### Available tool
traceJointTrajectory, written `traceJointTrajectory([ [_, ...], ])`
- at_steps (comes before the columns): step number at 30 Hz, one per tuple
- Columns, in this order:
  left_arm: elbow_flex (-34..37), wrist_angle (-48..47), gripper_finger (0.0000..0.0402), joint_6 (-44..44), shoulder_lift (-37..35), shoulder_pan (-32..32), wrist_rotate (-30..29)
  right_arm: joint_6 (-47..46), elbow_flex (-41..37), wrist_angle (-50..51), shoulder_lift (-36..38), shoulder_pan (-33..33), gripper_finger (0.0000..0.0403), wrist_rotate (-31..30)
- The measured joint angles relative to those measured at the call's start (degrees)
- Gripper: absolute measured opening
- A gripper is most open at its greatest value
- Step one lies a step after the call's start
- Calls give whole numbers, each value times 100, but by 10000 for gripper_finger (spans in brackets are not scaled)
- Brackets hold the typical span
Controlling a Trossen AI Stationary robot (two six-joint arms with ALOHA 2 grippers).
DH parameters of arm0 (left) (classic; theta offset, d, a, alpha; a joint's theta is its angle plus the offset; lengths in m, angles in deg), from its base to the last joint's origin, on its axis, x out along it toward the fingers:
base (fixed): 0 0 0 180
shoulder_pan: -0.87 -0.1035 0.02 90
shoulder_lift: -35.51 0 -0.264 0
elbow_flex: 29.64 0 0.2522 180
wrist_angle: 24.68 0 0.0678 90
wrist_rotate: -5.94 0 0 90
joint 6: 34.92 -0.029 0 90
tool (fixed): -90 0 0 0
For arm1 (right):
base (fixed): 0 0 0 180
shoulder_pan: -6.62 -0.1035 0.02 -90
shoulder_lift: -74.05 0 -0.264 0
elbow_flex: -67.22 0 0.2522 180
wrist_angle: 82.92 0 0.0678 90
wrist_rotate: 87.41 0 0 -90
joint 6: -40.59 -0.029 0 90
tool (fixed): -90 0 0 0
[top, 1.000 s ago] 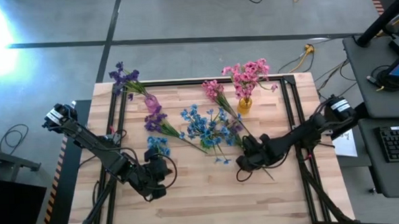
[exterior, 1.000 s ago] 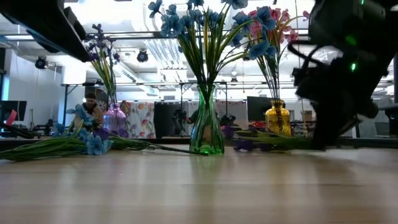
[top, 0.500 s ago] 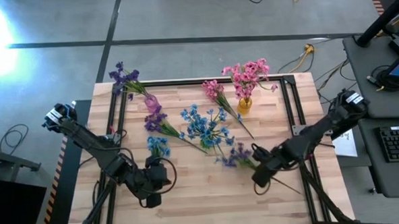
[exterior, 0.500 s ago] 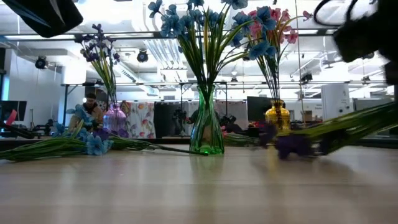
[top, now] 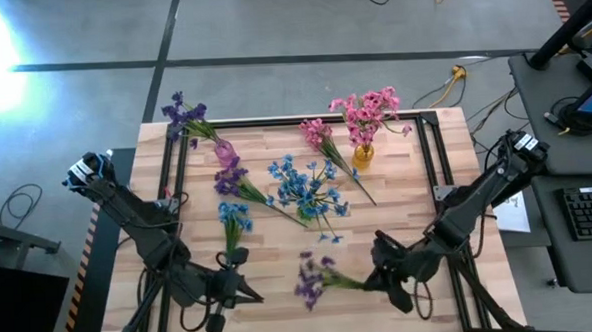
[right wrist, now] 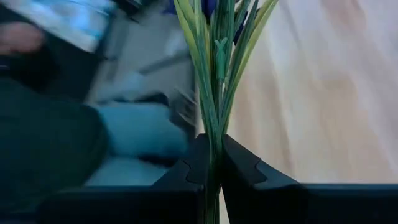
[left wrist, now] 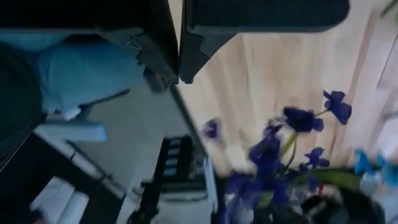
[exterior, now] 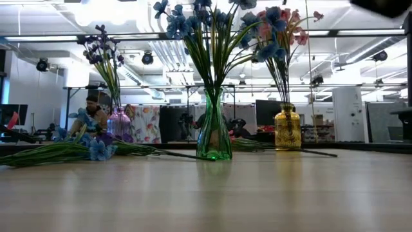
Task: Sort flowers into vase by color
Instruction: Put the right violet flowers into the violet vase
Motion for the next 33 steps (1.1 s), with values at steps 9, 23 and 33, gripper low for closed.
traceJointTrajectory([
  [9, 0, 547, 42, -457, 20, -20, -112, 2992, -15, -2612, -251, 37, 18, -437],
  [23, -1, 2730, 179, -2071, 567, -318, -1269, 5415, 123, -5958, -1707, 641, 18, -854],
  [33, 0, 3352, 227, -2159, 730, -658, -1372, 5688, 785, -5965, -2330, 769, 18, -885],
])
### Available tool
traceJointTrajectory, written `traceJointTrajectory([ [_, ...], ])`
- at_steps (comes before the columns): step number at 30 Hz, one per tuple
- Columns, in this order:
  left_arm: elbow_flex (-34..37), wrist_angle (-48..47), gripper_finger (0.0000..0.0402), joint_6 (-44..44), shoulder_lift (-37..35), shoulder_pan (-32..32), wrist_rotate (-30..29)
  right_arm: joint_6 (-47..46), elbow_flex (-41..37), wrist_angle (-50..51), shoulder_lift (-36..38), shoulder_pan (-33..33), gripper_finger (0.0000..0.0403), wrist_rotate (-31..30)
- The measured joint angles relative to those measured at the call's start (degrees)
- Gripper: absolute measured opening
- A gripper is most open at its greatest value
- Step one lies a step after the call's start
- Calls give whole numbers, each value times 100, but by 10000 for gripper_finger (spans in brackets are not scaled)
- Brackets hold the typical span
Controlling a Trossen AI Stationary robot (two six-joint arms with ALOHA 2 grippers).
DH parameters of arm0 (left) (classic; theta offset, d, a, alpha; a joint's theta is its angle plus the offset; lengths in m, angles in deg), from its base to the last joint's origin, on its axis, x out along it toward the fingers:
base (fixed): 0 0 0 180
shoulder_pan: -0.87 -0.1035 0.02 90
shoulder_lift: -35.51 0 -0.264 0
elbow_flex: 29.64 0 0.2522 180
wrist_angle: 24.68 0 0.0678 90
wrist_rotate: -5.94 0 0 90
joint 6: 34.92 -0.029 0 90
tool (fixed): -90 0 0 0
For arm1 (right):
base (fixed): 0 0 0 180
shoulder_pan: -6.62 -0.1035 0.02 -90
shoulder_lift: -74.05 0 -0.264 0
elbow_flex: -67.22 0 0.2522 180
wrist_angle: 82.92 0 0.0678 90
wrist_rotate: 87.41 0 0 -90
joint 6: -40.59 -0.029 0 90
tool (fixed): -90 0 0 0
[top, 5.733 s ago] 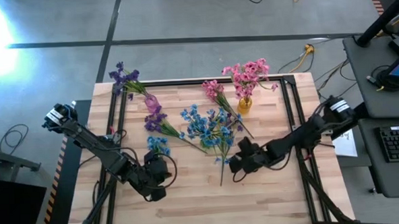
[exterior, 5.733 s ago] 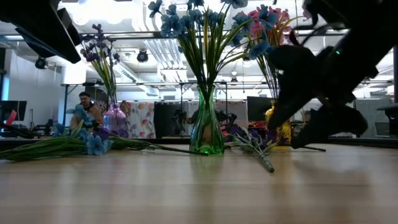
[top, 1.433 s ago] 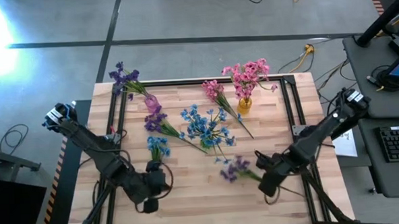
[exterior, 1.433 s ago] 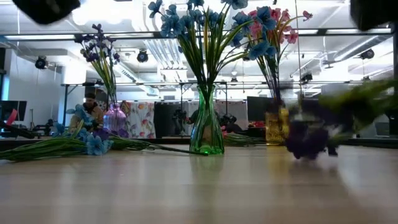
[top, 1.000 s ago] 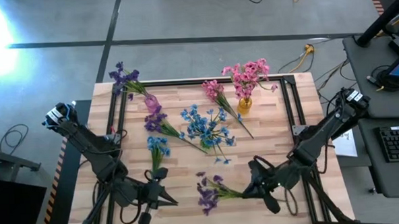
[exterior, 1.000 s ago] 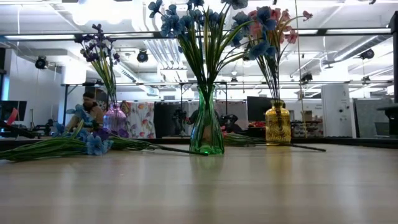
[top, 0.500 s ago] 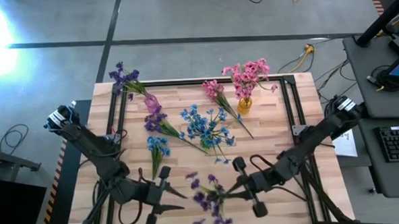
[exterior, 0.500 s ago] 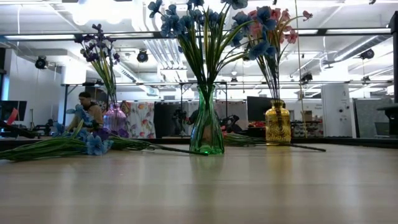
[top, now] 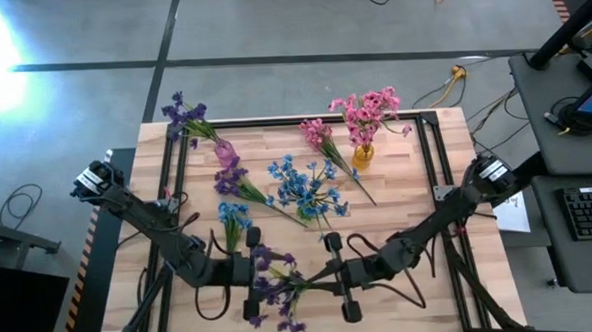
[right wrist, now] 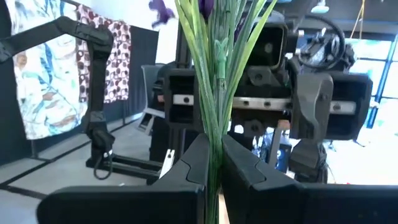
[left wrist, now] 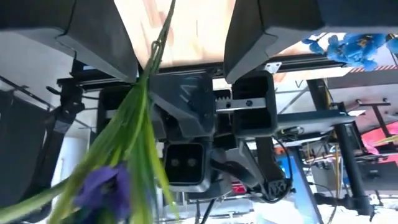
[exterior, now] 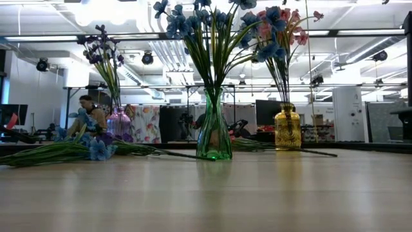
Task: Sort flowers into vase by color
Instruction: Put the right violet flowers into the violet vase
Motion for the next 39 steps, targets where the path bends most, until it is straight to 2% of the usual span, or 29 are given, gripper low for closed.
traceJointTrajectory([
  [3, -1, 84, 228, 30, 4, -28, 58, 42, 178, -20, -107, 23, 18, -2],
  [12, 0, 171, 226, -56, 4, -64, 936, 95, 549, 189, -331, 115, 18, -107],
  [22, 0, 436, 217, -163, 26, -208, 906, 173, 623, 378, -400, 183, 18, -263],
  [27, 0, 484, 165, -165, 26, -265, 852, 167, 623, 424, -400, 208, 18, -308],
  [34, 0, 491, 22, -167, 26, -265, 576, -43, 623, 441, -400, 225, 39, -760],
  [36, 0, 493, 10, -154, 26, -265, 580, -64, 623, 444, -400, 221, 53, -745],
  [39, 0, 491, 15, -154, 26, -265, 583, -123, 623, 444, -400, 221, 81, -743],
])
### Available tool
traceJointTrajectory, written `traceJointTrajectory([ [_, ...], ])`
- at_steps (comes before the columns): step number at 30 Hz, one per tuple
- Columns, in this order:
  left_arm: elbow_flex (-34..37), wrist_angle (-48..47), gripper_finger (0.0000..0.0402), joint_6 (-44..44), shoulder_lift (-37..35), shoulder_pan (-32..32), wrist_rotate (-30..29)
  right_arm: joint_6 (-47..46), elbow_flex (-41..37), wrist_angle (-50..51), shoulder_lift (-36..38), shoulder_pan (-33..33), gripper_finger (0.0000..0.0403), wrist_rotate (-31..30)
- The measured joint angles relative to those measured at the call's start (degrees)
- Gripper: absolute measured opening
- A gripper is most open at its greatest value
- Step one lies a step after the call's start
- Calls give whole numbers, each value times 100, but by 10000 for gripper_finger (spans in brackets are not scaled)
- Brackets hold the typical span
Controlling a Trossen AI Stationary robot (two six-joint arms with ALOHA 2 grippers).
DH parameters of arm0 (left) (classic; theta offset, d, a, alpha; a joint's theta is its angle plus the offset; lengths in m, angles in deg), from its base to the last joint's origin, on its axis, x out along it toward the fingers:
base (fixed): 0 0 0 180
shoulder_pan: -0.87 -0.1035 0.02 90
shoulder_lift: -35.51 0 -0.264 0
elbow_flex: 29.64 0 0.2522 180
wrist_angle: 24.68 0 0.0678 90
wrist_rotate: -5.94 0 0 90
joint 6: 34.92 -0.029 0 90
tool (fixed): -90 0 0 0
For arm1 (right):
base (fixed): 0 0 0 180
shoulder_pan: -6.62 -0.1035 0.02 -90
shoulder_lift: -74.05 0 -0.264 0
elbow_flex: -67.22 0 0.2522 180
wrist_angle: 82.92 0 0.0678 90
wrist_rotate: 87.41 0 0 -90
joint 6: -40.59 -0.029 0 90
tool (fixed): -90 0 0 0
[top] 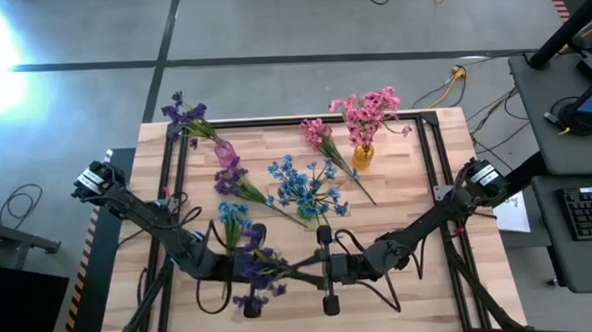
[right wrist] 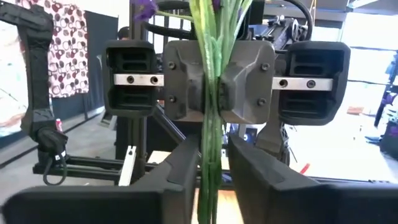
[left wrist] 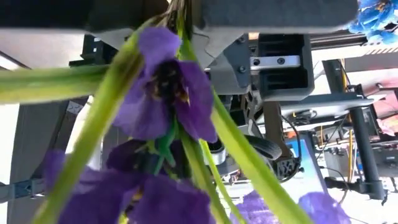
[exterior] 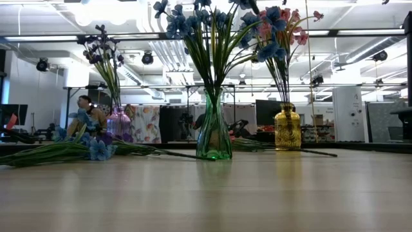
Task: Sort flowers into vase by color
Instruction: Put the right violet flowers into the violet vase
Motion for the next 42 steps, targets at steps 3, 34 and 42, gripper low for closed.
traceJointTrajectory([
  [3, 0, -4, 7, 0, -12, 2, 0, -112, 0, 0, 2, 0, 117, -3],
  [34, 0, -4209, 1, 921, -2895, -21, -2589, -989, 31, 2109, 1163, -76, 221, -7],
  [42, 2, -4989, 1, 1005, -3654, -586, -2977, -923, 31, 2116, 1169, -70, 221, -11],
])
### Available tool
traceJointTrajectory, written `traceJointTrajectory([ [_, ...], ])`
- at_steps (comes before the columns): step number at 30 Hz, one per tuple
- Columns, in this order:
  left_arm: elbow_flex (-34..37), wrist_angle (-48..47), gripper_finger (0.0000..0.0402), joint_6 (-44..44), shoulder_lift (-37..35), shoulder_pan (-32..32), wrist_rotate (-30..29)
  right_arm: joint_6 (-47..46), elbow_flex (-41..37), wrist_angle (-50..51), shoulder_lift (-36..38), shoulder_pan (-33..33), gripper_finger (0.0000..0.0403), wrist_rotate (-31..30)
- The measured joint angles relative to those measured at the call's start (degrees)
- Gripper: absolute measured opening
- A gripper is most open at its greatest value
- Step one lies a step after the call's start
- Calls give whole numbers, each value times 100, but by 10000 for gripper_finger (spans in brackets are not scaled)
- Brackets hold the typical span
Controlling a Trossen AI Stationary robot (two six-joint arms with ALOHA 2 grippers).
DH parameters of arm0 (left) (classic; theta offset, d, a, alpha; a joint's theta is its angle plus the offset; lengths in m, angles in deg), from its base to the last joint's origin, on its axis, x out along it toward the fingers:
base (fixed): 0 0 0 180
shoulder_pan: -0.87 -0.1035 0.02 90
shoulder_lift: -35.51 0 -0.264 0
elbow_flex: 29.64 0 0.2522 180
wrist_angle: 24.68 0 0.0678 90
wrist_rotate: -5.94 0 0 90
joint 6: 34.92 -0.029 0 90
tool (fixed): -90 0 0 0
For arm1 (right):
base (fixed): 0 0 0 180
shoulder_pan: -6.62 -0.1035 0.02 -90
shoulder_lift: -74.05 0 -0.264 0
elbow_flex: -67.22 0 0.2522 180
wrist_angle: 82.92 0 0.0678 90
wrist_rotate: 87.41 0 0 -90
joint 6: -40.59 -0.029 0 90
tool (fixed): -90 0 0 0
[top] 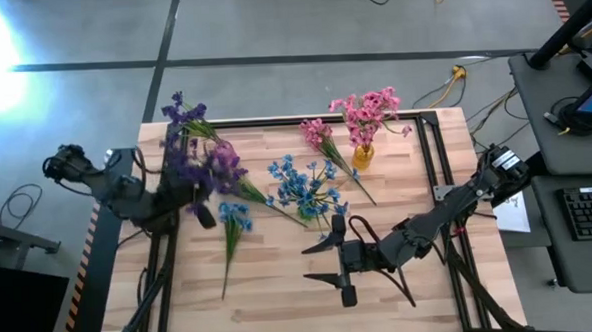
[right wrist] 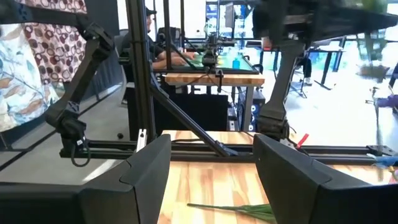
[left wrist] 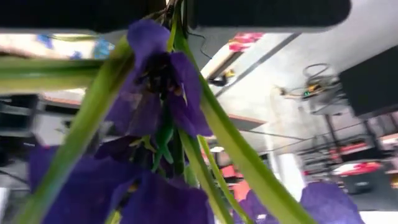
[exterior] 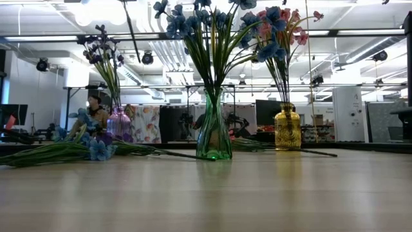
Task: Sort flowers into vase by color
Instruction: Put the right violet flowers into the violet vase
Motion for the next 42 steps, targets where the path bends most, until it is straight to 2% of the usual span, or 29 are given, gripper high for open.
traceJointTrajectory([
  [4, 0, -148, 0, -107, -148, -548, 73, 3, 0, 9, -4, 0, 221, 0],
  [10, -4, -565, 0, -159, -241, -1676, 1213, 1, 0, 91, -7, 10, 221, -4],
  [13, -205, -1224, 0, -165, -165, -2376, 1677, -1, 0, 129, -9, 48, 221, -5],
  [16, -494, -1766, 0, -290, 0, -3111, 2407, -8, 0, 182, -9, 95, 221, -7],
  [20, -788, -1969, 0, -801, 377, -4126, 3797, -14, 0, 225, -11, 164, 221, -7],
  [22, -927, -1982, 0, -1175, 597, -4540, 4174, -66, 0, 241, -11, 203, 221, -7],
  [27, -1277, -1993, 0, -1838, 974, -5335, 4300, -114, -2, 291, -11, 225, 221, -8],
  [32, -1583, -2128, 0, -1969, 1194, -5941, 4883, -129, -2, 318, -11, 221, 221, -4],
  [38, -1466, -2128, 0, -1997, 1154, -6453, 5254, -207, -4, 467, -13, 225, 221, -29],
  [42, -1254, -2051, 0, -1952, 1026, -6530, 5261, -231, -4, 518, -13, 225, 221, -110],
])
